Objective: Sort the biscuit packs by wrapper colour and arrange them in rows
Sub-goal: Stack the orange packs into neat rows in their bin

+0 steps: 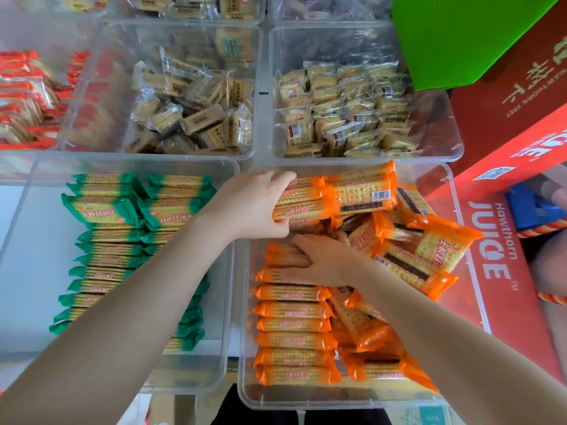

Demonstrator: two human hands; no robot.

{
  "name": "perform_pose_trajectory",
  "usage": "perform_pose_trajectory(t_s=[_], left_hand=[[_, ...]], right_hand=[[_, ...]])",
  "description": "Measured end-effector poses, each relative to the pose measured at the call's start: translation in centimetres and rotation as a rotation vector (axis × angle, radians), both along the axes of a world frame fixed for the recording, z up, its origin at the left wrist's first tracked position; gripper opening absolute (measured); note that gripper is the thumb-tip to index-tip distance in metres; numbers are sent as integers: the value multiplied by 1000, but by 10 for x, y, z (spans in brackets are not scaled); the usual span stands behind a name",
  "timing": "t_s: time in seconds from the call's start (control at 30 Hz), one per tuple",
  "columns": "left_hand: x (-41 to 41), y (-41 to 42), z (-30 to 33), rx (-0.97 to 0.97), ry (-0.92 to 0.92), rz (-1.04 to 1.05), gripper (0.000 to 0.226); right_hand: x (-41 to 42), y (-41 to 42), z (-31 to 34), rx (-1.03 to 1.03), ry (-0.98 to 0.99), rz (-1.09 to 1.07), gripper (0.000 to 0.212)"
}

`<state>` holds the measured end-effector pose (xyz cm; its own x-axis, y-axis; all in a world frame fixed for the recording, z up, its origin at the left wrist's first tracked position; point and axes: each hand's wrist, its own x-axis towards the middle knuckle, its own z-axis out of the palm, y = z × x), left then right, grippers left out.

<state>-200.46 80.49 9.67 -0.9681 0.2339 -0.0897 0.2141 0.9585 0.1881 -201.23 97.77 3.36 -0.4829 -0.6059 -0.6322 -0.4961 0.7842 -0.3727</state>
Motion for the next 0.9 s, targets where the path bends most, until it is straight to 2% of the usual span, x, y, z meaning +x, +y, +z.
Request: perform_pose_trajectory(t_s=[0.27,0.37,0.5,0.57,0.67,0.77,0.9], left_hand=[[11,0,-3,19,-21,-5,75],[18,2,-1,22,-13,2,73],[30,5,0,19,30,16,72],[34,5,0,21,38,23,71],[36,5,-3,11,15,-5,71],[33,6,-4,14,31,-1,72],[26,4,-4,-2,30,-2,74]], right_hand=[[12,6,2,33,148,80,83],[10,8,4,13,200,98,76],[13,8,-2,-22,422,159,59],[14,7,-6,-36,450,128,57],[11,7,-7,-42,377,73,64],[7,8,-1,-9,204,99,76],[1,8,4,47,91,107,68]])
